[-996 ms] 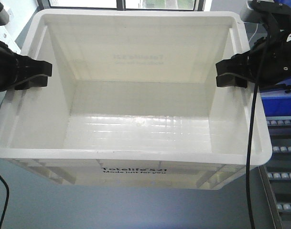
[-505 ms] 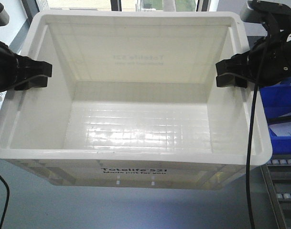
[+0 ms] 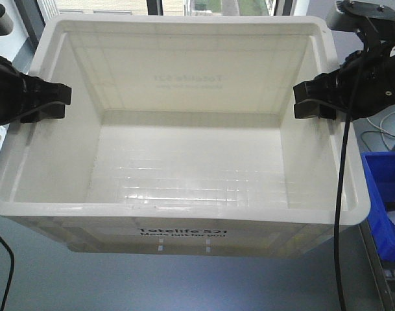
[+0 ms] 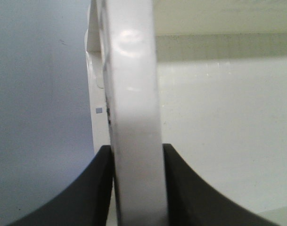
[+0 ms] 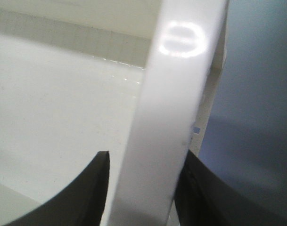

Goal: Move bin from left to right shelf
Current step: 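Keep holding the tote while the base drives across the room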

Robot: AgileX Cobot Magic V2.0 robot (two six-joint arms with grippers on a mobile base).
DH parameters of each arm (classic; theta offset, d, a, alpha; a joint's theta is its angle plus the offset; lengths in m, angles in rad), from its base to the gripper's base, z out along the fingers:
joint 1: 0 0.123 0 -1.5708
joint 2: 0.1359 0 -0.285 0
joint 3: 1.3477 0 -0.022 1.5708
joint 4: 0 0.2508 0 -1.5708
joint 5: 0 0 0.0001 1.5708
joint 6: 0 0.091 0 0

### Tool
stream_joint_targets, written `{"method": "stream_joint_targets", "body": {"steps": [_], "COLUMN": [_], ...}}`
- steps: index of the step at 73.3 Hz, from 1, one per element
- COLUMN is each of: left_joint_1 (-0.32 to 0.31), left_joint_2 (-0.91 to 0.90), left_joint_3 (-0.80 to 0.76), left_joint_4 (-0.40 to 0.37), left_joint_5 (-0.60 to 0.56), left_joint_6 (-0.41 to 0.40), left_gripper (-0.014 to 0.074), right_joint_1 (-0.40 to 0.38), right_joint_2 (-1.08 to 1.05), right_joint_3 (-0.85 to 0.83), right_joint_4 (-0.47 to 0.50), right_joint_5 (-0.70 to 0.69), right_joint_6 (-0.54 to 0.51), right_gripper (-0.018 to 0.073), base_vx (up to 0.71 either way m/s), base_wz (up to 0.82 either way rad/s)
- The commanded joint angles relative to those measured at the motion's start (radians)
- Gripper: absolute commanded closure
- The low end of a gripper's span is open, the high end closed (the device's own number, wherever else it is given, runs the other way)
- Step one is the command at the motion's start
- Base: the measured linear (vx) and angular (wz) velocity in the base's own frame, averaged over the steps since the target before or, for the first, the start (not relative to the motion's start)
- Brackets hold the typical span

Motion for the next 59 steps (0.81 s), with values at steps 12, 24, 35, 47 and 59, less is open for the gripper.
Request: {"method": "stream_joint_targets", "body": {"steps": [12,24,35,47,59], "left_joint_1": [-0.003,-0.003,-0.003,-0.003,-0.003], "left_joint_2": [-0.045,-0.045,-0.045,-0.045,-0.045], "left_joint_3": [-0.040,-0.040,-0.040,-0.040,-0.040], "left_joint_4": [-0.026,-0.026,-0.026,-0.026,-0.026], "left_joint_5": [-0.088,-0.088,-0.088,-0.088,-0.088], "left_joint_6": [0.038,0.038,0.038,0.038,0.038], "left_gripper": [0.0594,0.0594,0.0594,0.0594,0.0594], "right_joint_1": [-0.005,-0.005,-0.005,-0.005,-0.005], "right_joint_2": [-0.042,-0.042,-0.042,-0.042,-0.042], "right_joint_3": [-0.041,-0.041,-0.041,-0.041,-0.041], "right_joint_4": [0.003,0.003,0.003,0.003,0.003], "right_joint_5": [-0.076,-0.076,-0.076,-0.076,-0.077], "right_joint_6": [-0.040,-0.040,-0.040,-0.040,-0.040], "right_gripper": [0.0564,0.0564,0.0564,0.0564,0.0564], "base_vx": [0.41,0.40,0.39,0.36,0.30], "base_wz": [0.22,0.35,0.45,0.53,0.60]}}
